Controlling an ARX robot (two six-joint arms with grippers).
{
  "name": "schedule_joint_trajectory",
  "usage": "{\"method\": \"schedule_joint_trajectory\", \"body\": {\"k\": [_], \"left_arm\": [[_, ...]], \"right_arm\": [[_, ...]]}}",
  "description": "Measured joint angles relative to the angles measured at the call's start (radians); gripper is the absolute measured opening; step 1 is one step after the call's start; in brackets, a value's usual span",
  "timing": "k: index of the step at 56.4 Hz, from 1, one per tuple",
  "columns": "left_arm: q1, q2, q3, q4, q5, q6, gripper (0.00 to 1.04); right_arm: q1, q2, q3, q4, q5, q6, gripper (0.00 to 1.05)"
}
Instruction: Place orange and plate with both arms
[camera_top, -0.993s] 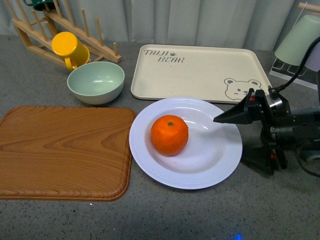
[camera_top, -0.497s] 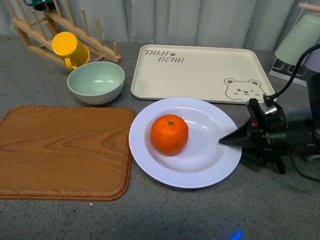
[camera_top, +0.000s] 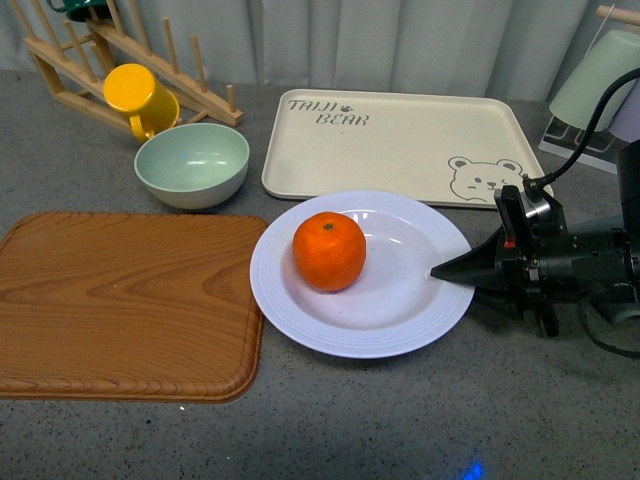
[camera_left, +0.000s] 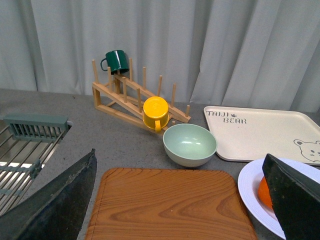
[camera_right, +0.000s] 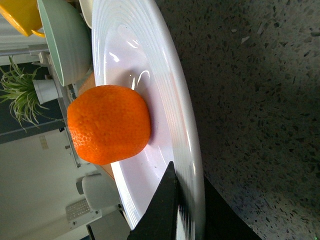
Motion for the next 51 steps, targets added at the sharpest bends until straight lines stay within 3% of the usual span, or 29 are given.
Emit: {"method": "schedule_joint_trajectory", "body": {"k": [15, 22, 32, 35, 51], "left_arm": [[0.000, 0.000, 0.000, 0.000, 0.000, 0.000, 0.98], [0.000, 0.000, 0.000, 0.000, 0.000, 0.000, 0.98], [0.000, 0.000, 0.000, 0.000, 0.000, 0.000, 0.98], [0.000, 0.000, 0.000, 0.000, 0.000, 0.000, 0.98], [0.000, 0.000, 0.000, 0.000, 0.000, 0.000, 0.98]], "right_arm": [[-0.010, -0.061, -0.079, 0.281, -0.045, 0.190, 0.03], [-0.002, -0.067, -0.078, 0.373, -0.010, 0.267, 0.03], [0.028, -0.035, -0.052, 0.519, 0.128, 0.392, 0.03], [0.051, -0.002, -0.037, 0.626, 0.221, 0.473, 0.03], [0.154, 0.129, 0.071, 0.654, 0.539, 0.600, 0.03]]}}
